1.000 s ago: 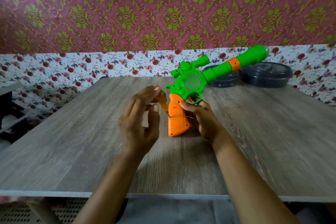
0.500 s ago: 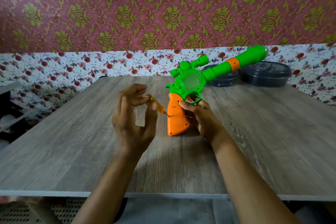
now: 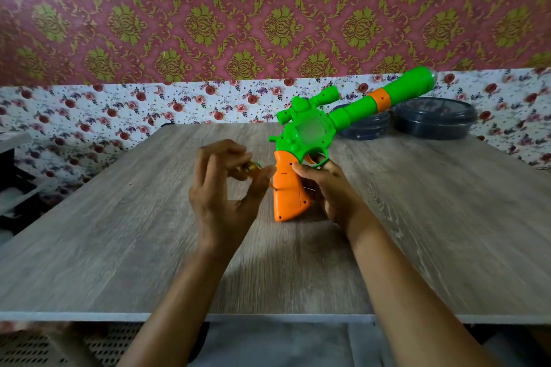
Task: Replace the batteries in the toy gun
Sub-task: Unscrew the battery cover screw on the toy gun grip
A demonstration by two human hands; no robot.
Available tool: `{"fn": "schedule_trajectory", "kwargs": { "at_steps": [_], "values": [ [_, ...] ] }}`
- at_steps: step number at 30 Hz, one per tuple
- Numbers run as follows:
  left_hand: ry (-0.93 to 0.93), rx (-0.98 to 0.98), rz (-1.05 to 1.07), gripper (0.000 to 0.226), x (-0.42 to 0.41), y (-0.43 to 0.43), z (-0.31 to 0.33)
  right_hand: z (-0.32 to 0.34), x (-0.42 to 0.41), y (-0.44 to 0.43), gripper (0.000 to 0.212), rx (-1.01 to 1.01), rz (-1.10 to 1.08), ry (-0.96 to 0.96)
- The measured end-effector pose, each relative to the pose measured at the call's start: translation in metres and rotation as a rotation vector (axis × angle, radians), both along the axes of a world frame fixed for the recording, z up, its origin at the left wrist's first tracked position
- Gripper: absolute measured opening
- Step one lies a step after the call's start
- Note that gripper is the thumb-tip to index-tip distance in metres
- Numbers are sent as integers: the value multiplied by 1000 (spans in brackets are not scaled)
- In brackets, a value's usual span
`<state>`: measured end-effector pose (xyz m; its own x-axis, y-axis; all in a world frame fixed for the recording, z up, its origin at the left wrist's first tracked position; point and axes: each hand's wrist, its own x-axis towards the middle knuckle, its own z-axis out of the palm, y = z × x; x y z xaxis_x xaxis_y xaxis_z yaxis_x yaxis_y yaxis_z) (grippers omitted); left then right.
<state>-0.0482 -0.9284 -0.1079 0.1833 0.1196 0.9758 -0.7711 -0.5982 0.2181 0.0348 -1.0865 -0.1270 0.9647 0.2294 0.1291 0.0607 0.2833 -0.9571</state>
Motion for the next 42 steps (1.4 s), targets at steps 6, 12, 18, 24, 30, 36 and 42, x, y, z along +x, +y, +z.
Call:
{"fn": "schedule_trajectory", "kwargs": {
  "at_steps": [6, 12, 18, 24, 30, 36, 42],
  "values": [
    [47, -49, -23, 31, -2, -4, -1, 0, 0, 0, 26, 4, 8, 2],
    [0, -4, 56, 21, 3, -2, -4, 0, -2, 1, 38, 15, 31, 10],
    [-43, 31, 82, 21, 2, -2, -5, 2, -7, 3, 46, -9, 191, -100],
    [-1, 36, 30, 18, -2, -1, -2, 1, -4, 2, 46, -2, 156, -129],
    [45, 65, 5, 27, 1, -2, -1, 1, -1, -2, 50, -57, 136, -113],
    [30, 0, -60, 20, -1, -3, -3, 0, -2, 2, 62, -39, 123, -139],
    [21, 38, -61, 19, 1, -4, -2, -1, -1, 0, 64, -37, 50, -106]
  ]
}}
